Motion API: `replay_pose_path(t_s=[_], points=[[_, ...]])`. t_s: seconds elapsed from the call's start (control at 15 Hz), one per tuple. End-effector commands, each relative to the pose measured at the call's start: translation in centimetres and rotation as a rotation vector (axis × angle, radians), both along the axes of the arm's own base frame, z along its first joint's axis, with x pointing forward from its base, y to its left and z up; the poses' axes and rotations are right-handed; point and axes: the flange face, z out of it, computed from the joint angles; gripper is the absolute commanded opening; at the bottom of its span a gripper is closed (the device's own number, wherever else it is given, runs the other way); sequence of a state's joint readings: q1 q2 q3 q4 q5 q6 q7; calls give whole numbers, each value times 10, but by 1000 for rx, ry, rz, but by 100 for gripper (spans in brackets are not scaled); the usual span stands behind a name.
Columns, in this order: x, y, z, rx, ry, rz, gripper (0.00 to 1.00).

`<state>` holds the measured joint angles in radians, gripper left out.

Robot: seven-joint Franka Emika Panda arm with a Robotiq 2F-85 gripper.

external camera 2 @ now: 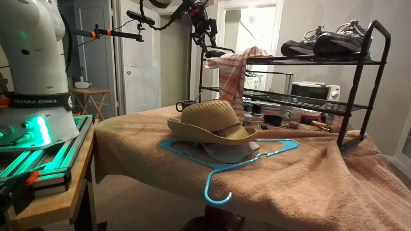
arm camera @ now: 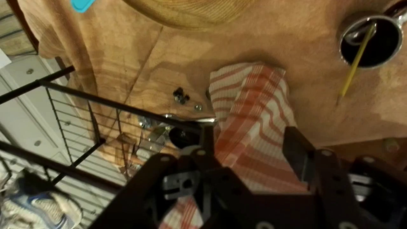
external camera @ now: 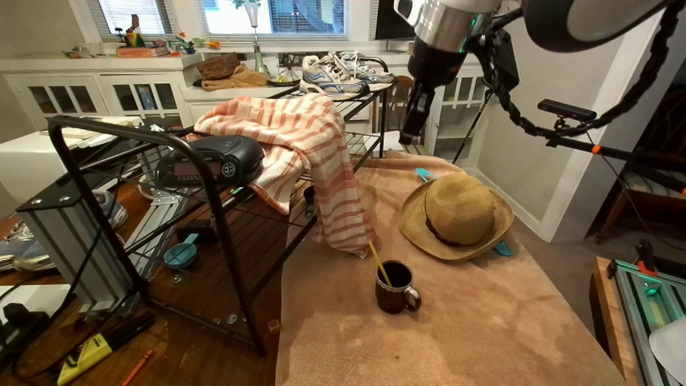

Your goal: Unfold the cloth

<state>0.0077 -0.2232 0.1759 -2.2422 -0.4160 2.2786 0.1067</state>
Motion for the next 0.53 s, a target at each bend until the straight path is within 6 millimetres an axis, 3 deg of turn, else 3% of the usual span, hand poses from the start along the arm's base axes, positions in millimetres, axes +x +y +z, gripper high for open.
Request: replay_pose_path(t_s=[0.0, 0.13, 0.47], points=[[10, -5, 57, 35, -110, -37, 92], [19, -10, 81, 65, -154, -53, 100], [45, -13, 109, 180, -204, -117, 100]])
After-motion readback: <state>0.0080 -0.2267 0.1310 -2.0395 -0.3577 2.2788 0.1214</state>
